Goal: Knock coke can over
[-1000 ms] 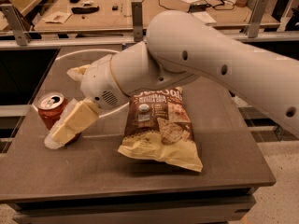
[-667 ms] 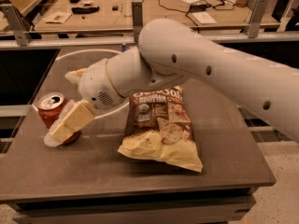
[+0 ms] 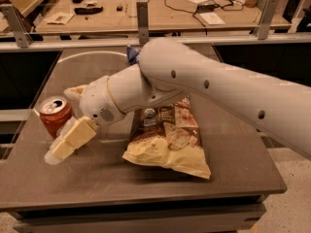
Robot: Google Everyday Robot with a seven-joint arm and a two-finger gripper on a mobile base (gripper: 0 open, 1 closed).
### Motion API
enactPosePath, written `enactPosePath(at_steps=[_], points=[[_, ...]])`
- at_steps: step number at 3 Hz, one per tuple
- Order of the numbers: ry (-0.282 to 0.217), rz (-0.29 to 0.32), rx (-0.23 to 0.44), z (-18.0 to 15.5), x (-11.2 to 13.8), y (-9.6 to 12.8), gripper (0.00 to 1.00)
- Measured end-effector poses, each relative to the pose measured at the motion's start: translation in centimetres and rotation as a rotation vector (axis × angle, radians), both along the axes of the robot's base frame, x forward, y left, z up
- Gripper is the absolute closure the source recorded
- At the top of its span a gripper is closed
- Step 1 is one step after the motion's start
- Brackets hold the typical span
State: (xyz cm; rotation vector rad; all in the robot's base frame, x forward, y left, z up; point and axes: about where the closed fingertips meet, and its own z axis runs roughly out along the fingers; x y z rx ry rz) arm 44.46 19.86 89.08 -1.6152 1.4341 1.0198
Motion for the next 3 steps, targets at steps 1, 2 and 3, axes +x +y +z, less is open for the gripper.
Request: enactPosePath(at_steps=[1,2,3], points=[[0.001,0.030,0.030,-0.5,-0.8,0.5,0.17],[-0.018,0.059,0.093,0.3,-1.5,0.6,0.41],[-0.055,0.067,0.139,1.4,-1.7,0.4,0.64]])
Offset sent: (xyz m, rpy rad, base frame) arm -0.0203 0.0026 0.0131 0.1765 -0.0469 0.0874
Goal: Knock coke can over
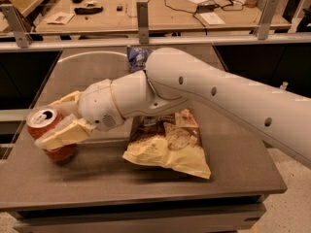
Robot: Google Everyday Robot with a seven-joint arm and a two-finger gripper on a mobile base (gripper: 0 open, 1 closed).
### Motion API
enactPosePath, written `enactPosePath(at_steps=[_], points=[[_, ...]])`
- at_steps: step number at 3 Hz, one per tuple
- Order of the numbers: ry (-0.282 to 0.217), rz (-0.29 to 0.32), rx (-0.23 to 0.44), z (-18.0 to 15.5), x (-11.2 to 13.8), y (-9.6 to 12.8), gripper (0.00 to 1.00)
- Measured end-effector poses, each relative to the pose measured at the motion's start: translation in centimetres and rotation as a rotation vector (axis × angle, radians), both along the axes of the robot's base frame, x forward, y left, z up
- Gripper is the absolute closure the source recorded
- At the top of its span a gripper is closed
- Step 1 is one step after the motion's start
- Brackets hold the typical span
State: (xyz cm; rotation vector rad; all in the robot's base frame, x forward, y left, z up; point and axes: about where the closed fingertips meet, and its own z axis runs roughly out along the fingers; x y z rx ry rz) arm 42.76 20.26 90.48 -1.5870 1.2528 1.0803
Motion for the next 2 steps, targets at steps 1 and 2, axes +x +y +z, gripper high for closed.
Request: enactPosePath(at_steps=[1,2], points=[[-0.032,0.005,-0.005,0.9,0.2,-0.4,0.86],[-0.038,0.039,-0.058,2.5,1.9,-1.1,1.00]])
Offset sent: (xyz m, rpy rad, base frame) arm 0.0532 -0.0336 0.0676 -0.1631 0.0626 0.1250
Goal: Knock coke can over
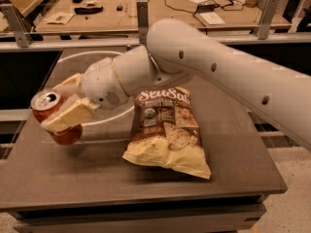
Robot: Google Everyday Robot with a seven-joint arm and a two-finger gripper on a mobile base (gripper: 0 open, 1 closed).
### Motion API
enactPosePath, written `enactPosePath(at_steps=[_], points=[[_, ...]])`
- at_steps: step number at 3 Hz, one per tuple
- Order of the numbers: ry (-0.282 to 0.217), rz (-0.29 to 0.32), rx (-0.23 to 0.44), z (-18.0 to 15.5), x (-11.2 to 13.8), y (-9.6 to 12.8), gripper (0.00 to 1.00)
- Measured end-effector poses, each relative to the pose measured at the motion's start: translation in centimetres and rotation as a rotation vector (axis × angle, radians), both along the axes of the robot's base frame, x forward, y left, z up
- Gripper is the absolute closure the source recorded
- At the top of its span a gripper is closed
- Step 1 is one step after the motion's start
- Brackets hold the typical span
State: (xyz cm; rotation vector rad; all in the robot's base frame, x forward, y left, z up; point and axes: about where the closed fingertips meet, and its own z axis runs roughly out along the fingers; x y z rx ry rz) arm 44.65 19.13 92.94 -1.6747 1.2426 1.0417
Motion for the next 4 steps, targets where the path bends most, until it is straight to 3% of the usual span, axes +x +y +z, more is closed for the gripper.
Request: enactPosePath(at_steps=[1,2,3,4], points=[[0.100,0.037,-0.057,2.6,1.8,-1.2,1.00],[0.227,0.111,-0.144,3.8,1.7,-2.3,1.00],[0.224,0.108,-0.141,3.8,1.8,-2.2,1.00],[0.343,0.092,-0.160,3.1,1.9,-2.3,1.00]])
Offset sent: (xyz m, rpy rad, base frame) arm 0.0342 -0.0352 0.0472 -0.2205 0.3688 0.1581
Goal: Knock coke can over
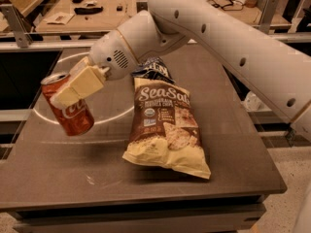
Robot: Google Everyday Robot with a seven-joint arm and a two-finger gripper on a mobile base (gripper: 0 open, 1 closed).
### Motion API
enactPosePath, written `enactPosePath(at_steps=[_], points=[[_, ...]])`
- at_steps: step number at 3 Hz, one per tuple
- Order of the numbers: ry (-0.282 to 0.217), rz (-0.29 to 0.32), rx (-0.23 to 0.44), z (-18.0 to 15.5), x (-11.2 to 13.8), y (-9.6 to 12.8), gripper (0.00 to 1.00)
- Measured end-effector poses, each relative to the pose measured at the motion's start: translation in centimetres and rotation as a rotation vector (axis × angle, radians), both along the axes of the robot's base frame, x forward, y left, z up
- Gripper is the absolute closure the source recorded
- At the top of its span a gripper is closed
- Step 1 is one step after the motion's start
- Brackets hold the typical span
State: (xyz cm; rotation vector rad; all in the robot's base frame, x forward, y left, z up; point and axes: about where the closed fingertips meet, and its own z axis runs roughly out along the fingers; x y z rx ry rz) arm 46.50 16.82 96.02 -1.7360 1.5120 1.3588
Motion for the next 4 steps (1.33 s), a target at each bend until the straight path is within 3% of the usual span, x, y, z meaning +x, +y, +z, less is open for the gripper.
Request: enactPosePath(at_steps=[1,2,4], points=[[0.193,-0.047,-0.071,-1.2,0.4,-1.1,1.00],[0.339,-0.099,-0.170,-1.7,1.0,-2.6,1.00],[0.496,-0.240,-0.374,-2.6,1.0,-5.2,1.00]])
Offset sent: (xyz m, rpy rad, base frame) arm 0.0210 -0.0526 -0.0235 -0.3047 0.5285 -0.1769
